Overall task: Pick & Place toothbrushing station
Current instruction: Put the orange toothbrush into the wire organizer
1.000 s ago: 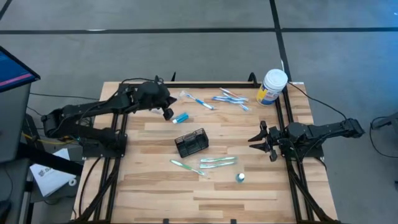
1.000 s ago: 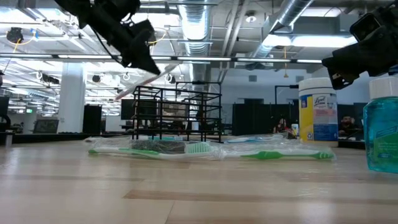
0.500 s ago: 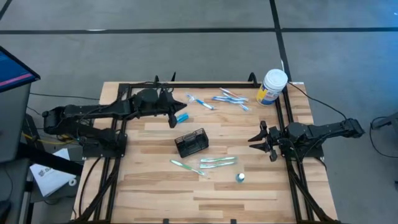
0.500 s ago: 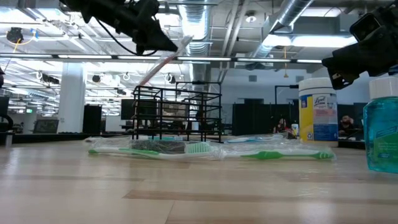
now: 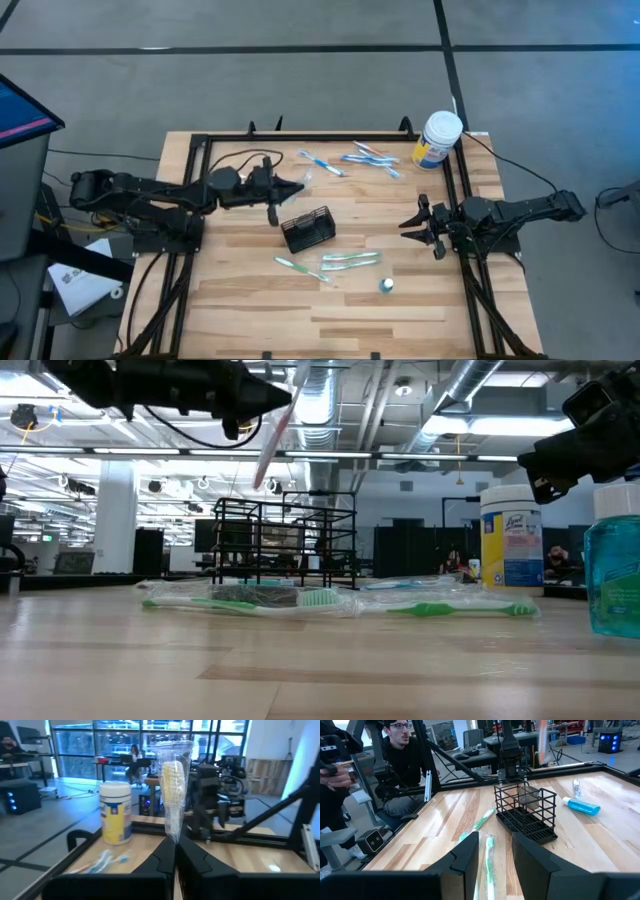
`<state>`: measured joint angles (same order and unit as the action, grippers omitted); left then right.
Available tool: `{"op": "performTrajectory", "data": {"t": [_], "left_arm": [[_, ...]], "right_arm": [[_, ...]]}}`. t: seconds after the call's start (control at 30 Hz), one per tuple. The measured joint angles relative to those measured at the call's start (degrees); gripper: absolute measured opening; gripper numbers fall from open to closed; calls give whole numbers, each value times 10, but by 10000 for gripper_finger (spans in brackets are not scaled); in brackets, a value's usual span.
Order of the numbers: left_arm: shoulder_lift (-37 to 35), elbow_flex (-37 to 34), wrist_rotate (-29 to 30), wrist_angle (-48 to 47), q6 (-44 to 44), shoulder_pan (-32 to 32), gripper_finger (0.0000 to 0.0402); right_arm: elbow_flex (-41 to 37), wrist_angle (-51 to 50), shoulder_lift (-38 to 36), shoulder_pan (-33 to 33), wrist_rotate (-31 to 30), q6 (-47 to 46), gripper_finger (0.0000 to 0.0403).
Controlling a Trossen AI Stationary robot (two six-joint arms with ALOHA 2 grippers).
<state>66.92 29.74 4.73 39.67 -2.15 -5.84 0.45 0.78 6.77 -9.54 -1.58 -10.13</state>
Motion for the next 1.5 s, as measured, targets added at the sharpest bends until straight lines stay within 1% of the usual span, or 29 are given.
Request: {"op": "performTrajectory", "data": {"t": [0.2,0.33,0.57,0.7,0.83,1.1,1.33,1.5], "left_arm": [[0,-33,4,69,-16,38,0],[0,-47,26,91,-16,74,0],[6,-83,93,164,-16,154,0],[22,-92,127,175,-13,185,0],[52,-90,148,199,-12,195,0],[130,-90,150,275,-2,195,0],[149,-90,150,284,-13,196,0],[150,-96,150,285,-13,199,0]], "right_arm": [[0,0,0,0,0,0,109],[0,0,0,0,0,0,109],[0,0,0,0,0,0,109],[0,1,0,0,0,0,109],[0,3,0,0,-1,0,109],[0,9,0,0,-1,0,109],[0,9,0,-1,-1,0,109],[0,9,0,-1,0,0,109]]}}
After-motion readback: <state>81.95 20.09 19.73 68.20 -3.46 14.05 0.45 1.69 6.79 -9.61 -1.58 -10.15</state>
